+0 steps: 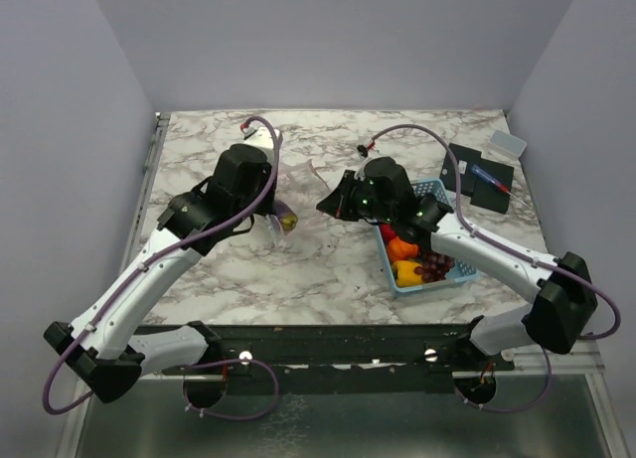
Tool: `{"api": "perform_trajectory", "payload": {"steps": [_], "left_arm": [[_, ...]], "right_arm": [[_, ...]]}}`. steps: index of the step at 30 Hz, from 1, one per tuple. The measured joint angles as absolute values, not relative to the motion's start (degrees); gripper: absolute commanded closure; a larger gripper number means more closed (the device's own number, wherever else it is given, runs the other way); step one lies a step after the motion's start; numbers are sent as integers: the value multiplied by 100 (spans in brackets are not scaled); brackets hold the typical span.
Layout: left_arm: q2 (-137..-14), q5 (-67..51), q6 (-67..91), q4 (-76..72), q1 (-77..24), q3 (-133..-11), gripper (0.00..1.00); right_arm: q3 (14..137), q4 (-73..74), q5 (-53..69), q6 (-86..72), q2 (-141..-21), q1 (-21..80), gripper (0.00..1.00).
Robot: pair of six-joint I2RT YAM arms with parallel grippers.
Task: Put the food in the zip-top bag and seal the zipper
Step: Adjust the zipper food storage bag at the center of the board.
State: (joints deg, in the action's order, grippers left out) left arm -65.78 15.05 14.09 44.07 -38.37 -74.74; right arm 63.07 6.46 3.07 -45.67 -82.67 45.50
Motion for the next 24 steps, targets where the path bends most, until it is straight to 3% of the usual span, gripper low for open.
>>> {"api": "perform_trajectory", "payload": {"steps": [7,16,24], "left_arm": [[-6276,1339,1441,5133,-3837,-8270,100],[-5846,287,1621,5629,-3837,-8790,100],[-5765,141,1752,5089,-3837,-7985,100]], "right_arm": [[6768,1393,480,-3819,-7498,4589,100],[7446,2423,869,-3264,-6864,4619,99],[7625,2674,770,-3208,-7150,4613,99]]}}
